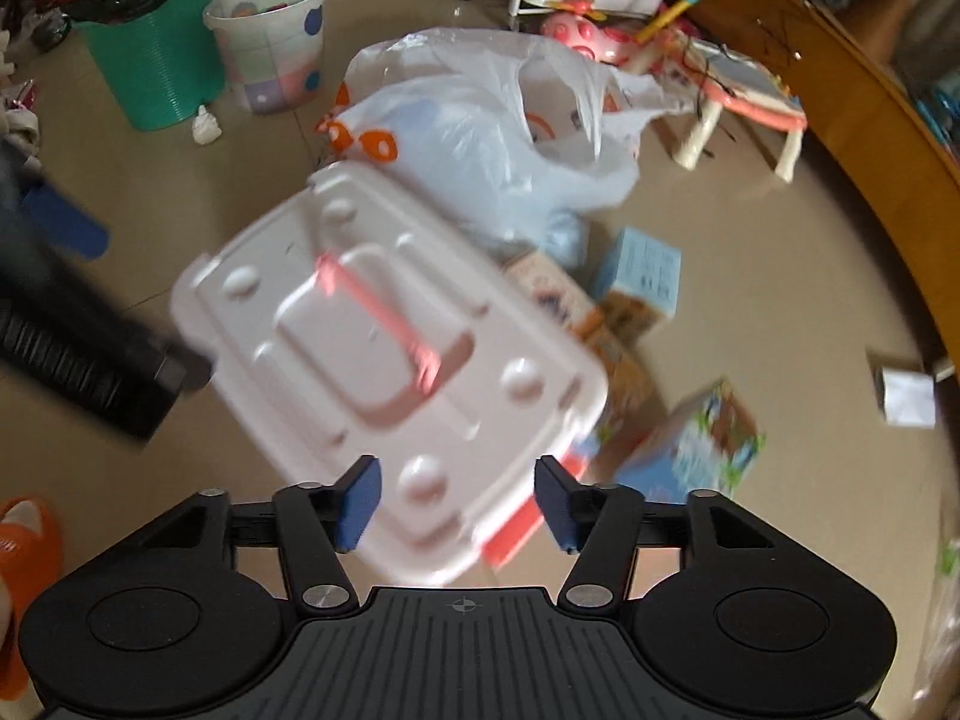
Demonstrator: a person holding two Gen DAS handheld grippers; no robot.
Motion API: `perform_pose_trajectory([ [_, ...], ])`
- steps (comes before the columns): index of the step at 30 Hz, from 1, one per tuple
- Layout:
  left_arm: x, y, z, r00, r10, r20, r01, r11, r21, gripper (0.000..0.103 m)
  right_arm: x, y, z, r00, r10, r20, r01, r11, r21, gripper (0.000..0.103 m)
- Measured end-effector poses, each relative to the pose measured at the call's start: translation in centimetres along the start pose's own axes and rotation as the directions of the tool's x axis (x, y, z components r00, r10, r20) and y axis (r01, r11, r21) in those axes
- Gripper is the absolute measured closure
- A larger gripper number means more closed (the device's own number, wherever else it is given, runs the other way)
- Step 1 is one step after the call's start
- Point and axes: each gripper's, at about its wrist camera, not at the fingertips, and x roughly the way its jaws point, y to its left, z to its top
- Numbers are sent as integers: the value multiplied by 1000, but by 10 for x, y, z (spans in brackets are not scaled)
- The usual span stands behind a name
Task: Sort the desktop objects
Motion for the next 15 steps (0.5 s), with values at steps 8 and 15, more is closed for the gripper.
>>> perform_pose_trajectory([
  [8, -5, 1, -27, 998, 43, 51, -39, 996, -79, 5, -18, 26, -58, 1000, 5, -4, -5, 998, 64, 48],
  [15, 4, -15, -68, 996, 68, 57, -64, 995, -75, 5, -28, 45, -86, 1000, -14, 4, 13, 992, 122, 43],
])
